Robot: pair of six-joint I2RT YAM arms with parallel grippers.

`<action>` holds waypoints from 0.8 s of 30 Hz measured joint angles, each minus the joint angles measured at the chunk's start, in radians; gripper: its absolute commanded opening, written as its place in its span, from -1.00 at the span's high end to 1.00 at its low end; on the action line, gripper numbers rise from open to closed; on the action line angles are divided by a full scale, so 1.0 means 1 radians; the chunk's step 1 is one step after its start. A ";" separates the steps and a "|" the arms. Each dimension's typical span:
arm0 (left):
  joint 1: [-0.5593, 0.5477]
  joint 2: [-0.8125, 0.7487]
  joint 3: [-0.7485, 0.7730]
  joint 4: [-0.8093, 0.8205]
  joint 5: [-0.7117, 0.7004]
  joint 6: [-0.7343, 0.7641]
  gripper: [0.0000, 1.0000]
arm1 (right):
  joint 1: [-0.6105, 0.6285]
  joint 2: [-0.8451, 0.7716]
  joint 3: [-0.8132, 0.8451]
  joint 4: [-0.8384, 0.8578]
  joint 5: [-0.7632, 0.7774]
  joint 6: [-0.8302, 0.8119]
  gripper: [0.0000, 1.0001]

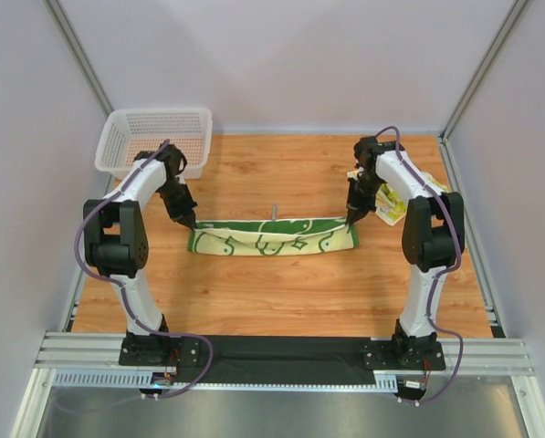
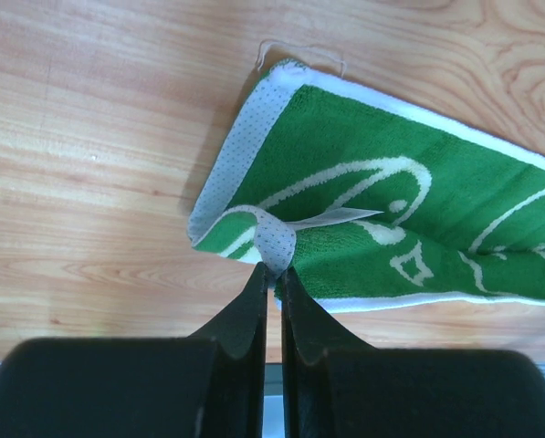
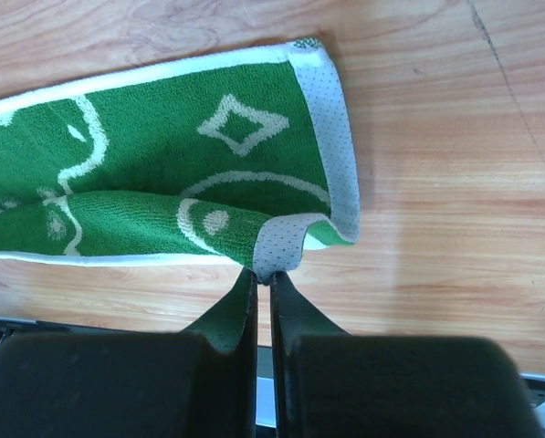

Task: Roll the towels
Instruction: Fold the towel

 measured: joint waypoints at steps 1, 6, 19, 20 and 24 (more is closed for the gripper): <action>0.001 0.007 0.009 -0.002 0.000 0.001 1.00 | 0.000 0.005 0.006 -0.001 0.000 0.000 0.99; 0.008 0.038 0.037 -0.002 0.001 0.008 1.00 | -0.001 0.040 0.035 -0.008 0.000 0.000 0.91; 0.027 0.143 0.093 -0.003 0.009 0.019 0.46 | -0.053 0.114 0.092 -0.015 0.002 0.005 -0.08; 0.029 0.156 0.106 -0.004 0.008 0.023 0.27 | -0.061 0.122 0.101 -0.015 0.002 0.005 -0.13; 0.039 0.175 0.138 -0.002 0.008 0.035 -0.31 | -0.084 0.138 0.137 -0.020 0.009 0.005 -0.18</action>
